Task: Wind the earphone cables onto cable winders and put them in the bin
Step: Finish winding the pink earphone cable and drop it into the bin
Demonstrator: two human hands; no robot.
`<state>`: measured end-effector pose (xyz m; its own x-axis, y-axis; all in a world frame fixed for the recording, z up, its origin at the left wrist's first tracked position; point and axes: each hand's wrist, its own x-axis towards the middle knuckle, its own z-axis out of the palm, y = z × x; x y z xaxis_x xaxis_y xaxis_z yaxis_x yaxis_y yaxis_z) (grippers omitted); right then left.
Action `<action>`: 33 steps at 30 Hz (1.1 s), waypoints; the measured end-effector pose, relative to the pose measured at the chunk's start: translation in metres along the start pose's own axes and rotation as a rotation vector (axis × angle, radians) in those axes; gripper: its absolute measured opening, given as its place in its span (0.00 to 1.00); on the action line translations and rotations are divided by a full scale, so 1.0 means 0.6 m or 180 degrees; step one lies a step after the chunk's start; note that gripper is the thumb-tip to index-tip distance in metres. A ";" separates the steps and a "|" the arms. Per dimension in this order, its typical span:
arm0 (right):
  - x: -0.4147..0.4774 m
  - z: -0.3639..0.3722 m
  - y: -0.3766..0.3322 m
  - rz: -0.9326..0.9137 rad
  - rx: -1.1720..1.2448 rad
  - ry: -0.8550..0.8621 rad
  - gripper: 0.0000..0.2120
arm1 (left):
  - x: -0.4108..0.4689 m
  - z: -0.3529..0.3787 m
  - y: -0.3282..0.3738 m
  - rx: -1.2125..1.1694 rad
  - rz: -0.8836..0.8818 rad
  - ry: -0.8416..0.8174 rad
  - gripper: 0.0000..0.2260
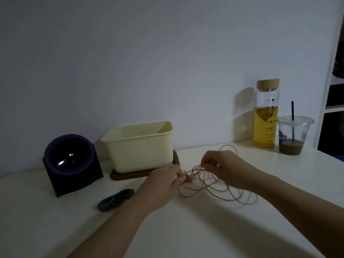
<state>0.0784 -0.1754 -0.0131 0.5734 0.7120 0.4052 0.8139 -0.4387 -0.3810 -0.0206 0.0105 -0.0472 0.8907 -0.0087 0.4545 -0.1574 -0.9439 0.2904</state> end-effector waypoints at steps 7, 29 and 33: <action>0.058 -0.042 -0.090 -0.0057 0.0705 0.0731 0.05 | -0.018 -0.169 -0.051 -0.1718 -0.1212 0.1649 0.06; 0.109 -0.015 -0.135 0.2130 0.5105 0.1618 0.08 | -0.244 -0.334 -0.216 -0.1065 -0.2518 0.3473 0.14; 0.098 0.013 -0.117 0.2127 0.4569 0.0890 0.09 | -0.251 -0.333 -0.211 -0.0273 -0.2555 0.3221 0.21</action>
<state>0.0546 -0.0984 0.0311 0.9021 0.4249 -0.0751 -0.2409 0.3516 -0.9046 -0.2197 0.1972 0.0157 0.0377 0.8347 0.5494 0.2076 -0.5443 0.8128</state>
